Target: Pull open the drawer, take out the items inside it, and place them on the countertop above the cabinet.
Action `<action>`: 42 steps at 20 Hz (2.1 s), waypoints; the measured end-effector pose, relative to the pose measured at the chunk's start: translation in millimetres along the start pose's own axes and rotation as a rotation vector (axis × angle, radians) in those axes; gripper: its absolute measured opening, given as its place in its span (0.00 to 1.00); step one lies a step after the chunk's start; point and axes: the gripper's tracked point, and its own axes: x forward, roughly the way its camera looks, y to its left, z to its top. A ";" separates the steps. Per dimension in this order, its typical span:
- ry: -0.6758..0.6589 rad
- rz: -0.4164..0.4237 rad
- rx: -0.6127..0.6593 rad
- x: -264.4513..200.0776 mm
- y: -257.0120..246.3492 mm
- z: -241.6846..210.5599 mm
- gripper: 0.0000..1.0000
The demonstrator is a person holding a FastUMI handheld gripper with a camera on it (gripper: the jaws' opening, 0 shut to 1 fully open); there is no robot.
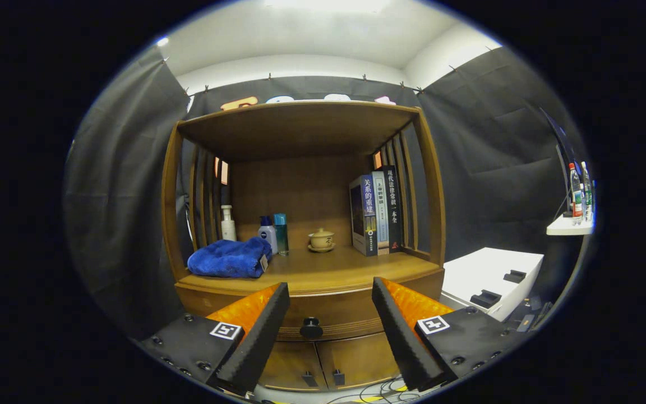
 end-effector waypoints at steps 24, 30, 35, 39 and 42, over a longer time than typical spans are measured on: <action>0.248 0.076 0.032 92.8 16.3 -151.2 0.84; 0.271 0.079 0.005 100.0 20.1 -159.4 0.55; 0.307 0.080 0.003 99.7 19.8 -162.7 0.43; 0.306 0.077 -0.006 90.1 20.2 -161.3 0.37; 0.318 0.083 0.002 80.5 19.6 -161.3 0.37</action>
